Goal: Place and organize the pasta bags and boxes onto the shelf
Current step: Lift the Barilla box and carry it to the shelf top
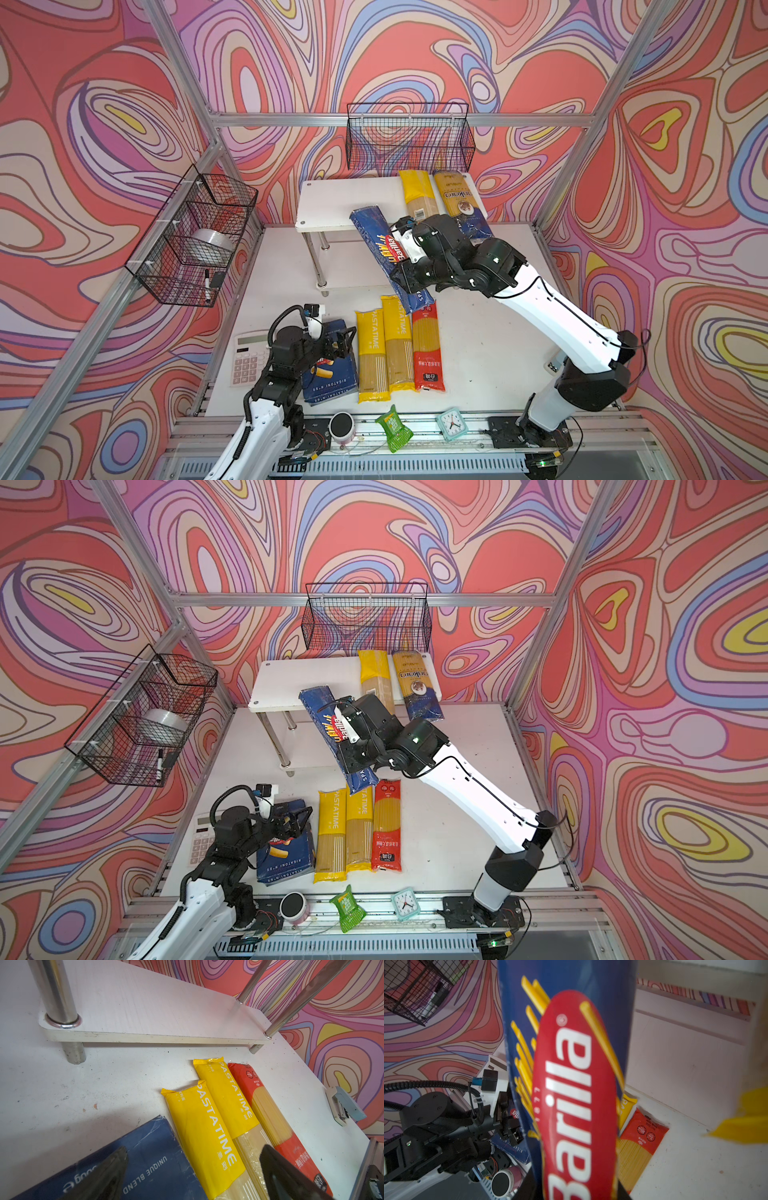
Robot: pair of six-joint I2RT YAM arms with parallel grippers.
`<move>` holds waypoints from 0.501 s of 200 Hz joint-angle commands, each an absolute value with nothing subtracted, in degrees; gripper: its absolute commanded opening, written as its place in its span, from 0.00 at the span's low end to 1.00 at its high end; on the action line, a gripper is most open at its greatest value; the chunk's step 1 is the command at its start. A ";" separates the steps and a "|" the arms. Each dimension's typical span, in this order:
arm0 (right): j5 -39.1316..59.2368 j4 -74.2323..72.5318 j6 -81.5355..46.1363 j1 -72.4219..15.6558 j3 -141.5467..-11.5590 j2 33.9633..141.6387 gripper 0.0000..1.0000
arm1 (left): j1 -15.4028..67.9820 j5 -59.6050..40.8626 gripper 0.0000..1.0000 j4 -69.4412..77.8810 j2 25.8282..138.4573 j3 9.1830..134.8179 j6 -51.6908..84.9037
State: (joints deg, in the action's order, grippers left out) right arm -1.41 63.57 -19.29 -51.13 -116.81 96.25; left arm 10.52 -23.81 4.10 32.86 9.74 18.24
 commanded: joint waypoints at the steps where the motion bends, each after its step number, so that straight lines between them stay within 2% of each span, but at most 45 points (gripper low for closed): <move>1: -5.03 60.58 -19.91 -51.42 -122.57 96.85 0.24 | 10.76 -24.32 1.00 4.40 32.25 10.40 17.75; 100: -13.94 60.20 -19.57 -51.24 -137.58 106.79 0.24 | 10.81 -24.35 1.00 4.26 31.33 10.10 17.75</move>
